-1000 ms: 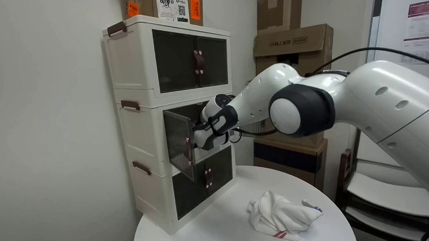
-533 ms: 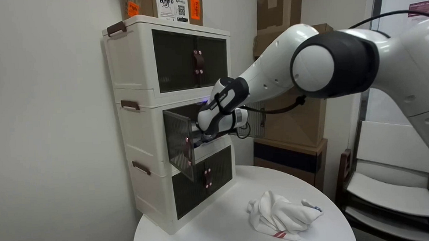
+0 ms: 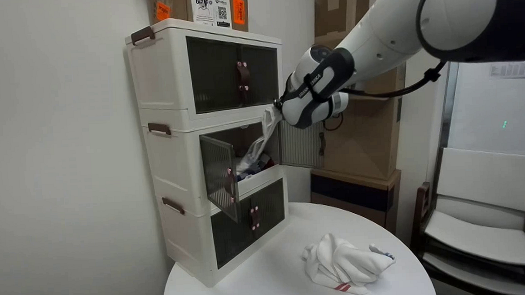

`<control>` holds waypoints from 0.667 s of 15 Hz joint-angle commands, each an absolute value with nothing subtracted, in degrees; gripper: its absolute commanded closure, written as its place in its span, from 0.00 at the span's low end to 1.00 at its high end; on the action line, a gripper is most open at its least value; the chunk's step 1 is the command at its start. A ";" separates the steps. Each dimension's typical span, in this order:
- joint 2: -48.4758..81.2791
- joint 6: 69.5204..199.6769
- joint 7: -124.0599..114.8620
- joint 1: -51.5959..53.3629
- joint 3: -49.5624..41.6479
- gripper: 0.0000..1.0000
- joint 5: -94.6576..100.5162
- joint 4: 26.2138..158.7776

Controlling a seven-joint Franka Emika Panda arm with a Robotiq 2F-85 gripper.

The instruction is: Remove one towel from the middle cabinet

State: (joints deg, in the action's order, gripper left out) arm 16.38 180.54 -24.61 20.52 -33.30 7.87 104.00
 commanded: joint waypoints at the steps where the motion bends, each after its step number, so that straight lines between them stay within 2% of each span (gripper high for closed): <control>1: 12.37 183.06 -32.06 32.73 -49.03 0.98 16.10 104.92; 5: 12.33 180.96 -36.95 45.84 -62.43 0.98 21.56 102.25; 10: 8.55 178.12 -38.91 58.23 -71.23 0.98 24.86 106.68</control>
State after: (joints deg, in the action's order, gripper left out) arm 11.92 180.05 -36.84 51.73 -66.36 21.84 103.57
